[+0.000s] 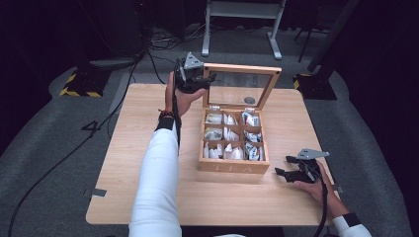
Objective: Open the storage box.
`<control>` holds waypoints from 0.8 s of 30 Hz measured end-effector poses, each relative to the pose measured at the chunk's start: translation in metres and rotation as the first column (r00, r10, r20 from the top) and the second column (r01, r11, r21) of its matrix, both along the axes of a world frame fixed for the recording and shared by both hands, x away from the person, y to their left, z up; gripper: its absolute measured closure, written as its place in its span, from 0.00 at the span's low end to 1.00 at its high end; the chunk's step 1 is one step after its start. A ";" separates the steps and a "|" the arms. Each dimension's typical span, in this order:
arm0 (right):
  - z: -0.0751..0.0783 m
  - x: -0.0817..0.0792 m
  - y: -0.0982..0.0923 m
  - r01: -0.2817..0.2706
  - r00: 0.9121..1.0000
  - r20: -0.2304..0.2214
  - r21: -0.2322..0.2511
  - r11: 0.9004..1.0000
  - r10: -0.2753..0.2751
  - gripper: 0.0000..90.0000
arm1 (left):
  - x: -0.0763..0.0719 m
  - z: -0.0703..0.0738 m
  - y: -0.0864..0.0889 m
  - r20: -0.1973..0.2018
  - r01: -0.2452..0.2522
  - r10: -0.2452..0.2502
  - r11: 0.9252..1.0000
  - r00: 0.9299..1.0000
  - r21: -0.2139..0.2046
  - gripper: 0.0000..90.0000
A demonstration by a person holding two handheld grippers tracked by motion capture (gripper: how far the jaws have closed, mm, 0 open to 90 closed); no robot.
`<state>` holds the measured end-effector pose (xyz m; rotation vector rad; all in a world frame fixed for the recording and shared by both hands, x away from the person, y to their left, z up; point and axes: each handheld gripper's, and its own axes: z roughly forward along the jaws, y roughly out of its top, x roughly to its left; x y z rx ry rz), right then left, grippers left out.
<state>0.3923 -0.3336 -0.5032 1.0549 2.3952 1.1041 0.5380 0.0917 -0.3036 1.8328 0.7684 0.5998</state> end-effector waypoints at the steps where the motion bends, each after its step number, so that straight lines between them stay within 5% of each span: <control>1: 0.000 0.000 0.000 -0.001 1.000 0.002 -0.004 1.000 0.001 0.28 | 0.003 0.000 0.000 -0.001 -0.005 0.005 1.000 1.000 -0.001 0.64; 24: 0.000 -0.001 0.004 -0.019 1.000 0.014 -0.027 0.999 0.020 0.27 | 0.032 -0.009 -0.007 -0.007 -0.103 0.103 0.992 0.995 -0.077 0.62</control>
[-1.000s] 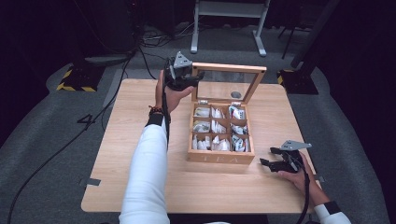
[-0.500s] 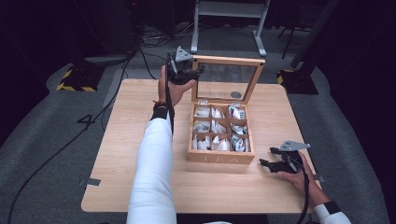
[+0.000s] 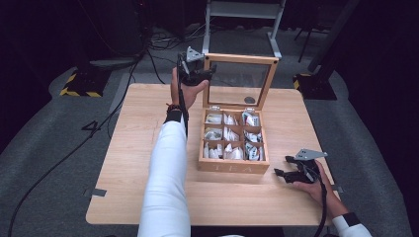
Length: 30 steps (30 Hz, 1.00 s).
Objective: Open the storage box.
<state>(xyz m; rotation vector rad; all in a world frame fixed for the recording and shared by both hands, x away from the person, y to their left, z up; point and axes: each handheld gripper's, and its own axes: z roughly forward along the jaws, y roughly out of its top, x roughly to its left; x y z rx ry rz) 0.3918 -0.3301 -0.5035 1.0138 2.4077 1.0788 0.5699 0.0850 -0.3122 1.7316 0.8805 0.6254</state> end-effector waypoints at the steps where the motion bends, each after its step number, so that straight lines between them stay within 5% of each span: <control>1: 0.000 0.000 0.000 0.000 1.000 0.000 0.000 1.000 0.000 0.27 | 0.001 -0.001 -0.001 -0.002 -0.009 0.009 1.000 1.000 0.012 0.63; 4: 0.000 0.000 0.000 -0.003 1.000 0.000 -0.002 1.000 0.003 0.26 | 0.005 -0.005 -0.003 -0.016 -0.044 0.045 0.998 0.999 0.054 0.66; 18: 0.000 0.000 0.002 -0.012 1.000 -0.002 -0.005 1.000 0.012 0.24 | 0.009 -0.027 -0.007 -0.058 -0.066 0.073 0.992 0.996 0.107 0.67; 30: 0.000 0.000 0.001 -0.015 1.000 -0.001 -0.008 1.000 0.015 0.24 | 0.010 -0.057 -0.012 -0.113 -0.073 0.100 0.973 0.989 0.220 0.66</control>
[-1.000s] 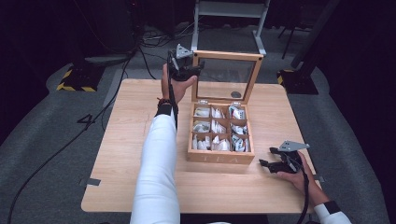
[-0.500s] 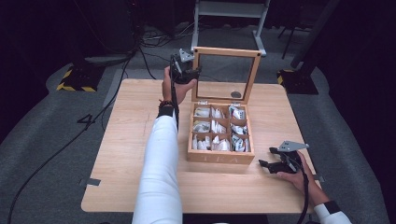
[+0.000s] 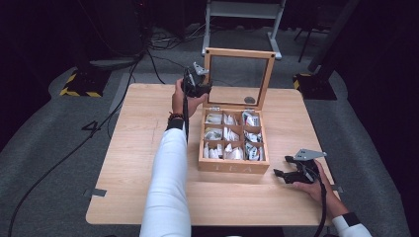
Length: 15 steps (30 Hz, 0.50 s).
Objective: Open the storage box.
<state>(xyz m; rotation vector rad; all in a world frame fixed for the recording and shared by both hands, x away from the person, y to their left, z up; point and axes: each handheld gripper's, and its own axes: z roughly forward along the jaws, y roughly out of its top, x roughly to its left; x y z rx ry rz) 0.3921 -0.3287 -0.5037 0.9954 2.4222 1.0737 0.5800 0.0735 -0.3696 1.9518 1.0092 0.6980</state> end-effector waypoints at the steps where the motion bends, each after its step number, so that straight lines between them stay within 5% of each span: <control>1: 0.000 0.000 0.000 -0.001 1.000 0.001 0.000 1.000 0.001 0.24 | 0.000 -0.003 0.000 -0.012 0.001 -0.001 1.000 1.000 0.016 0.67; 15: 0.000 0.001 0.000 -0.005 1.000 0.001 0.000 1.000 0.005 0.23 | -0.009 -0.043 0.006 -0.081 0.067 -0.060 0.994 0.995 0.090 0.70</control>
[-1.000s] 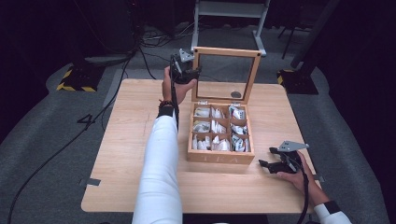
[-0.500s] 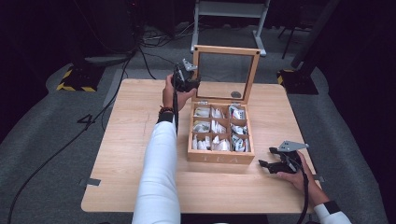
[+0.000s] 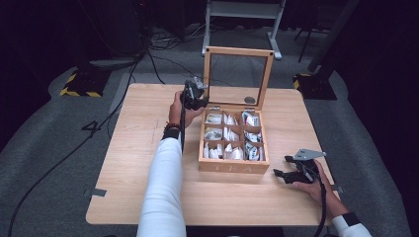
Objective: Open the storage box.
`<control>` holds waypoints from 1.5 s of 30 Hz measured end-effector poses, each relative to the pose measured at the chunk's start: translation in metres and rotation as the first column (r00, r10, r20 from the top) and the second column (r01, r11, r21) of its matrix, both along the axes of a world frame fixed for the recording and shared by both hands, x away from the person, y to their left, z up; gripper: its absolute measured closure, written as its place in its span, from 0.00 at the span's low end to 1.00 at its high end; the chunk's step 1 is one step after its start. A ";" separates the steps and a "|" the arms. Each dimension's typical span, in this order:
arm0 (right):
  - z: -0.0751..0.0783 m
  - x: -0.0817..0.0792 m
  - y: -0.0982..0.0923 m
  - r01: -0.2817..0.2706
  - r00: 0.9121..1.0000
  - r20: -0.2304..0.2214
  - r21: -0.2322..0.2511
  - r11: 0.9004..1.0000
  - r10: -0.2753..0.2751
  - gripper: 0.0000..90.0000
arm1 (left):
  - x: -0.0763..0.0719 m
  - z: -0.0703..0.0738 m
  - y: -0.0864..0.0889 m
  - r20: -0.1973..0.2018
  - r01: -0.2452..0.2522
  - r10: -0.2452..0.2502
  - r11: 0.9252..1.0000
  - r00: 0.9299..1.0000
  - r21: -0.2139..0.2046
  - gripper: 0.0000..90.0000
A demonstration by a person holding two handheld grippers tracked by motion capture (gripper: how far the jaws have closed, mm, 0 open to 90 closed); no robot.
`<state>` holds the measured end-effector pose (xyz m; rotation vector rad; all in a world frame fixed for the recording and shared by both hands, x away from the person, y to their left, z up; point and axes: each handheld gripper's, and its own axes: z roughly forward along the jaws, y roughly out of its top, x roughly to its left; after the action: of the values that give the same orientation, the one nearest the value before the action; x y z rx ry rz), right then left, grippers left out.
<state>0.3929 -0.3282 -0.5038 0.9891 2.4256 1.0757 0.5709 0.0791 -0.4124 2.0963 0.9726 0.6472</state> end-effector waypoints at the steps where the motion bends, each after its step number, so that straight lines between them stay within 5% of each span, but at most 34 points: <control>1: 0.000 0.000 0.000 0.000 1.000 -0.002 0.000 1.000 0.000 0.23 | -0.001 -0.002 0.001 -0.004 0.009 -0.009 1.000 1.000 0.004 0.70; 8: 0.000 0.000 0.000 0.000 1.000 -0.001 0.001 1.000 0.000 0.23 | -0.011 -0.011 0.007 -0.007 -0.001 0.001 1.000 1.000 0.015 0.61; 12: 0.000 0.000 0.000 0.000 1.000 -0.001 0.001 1.000 0.000 0.23 | -0.021 -0.005 0.015 0.002 0.003 -0.003 1.000 1.000 0.000 0.51; 14: 0.000 0.000 0.000 0.000 1.000 -0.001 0.001 1.000 0.000 0.23 | -0.028 -0.001 0.018 0.005 0.007 -0.007 1.000 1.000 0.031 0.47; 20: 0.000 0.000 0.000 0.002 1.000 -0.001 0.001 1.000 -0.002 0.23 | -0.047 0.011 0.031 0.010 0.013 -0.013 1.000 1.000 0.028 0.37; 25: 0.001 0.001 -0.002 -0.001 1.000 -0.001 0.000 1.000 0.001 0.25 | -0.067 0.015 0.036 -0.006 0.033 -0.033 0.997 0.999 0.064 0.26; 34: 0.006 0.002 -0.007 0.011 1.000 -0.026 0.014 1.000 -0.010 0.35 | -0.109 0.013 0.053 -0.020 0.113 -0.111 0.987 0.994 0.118 0.22; 45: 0.028 -0.003 -0.012 0.017 0.999 0.036 0.043 0.999 -0.018 0.38 | -0.155 -0.007 0.076 -0.066 0.155 -0.147 0.980 0.987 0.123 0.19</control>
<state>0.3904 -0.3406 -0.4754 0.9936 2.3703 1.1343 0.4160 0.1555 -0.4199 2.2872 0.8111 0.5884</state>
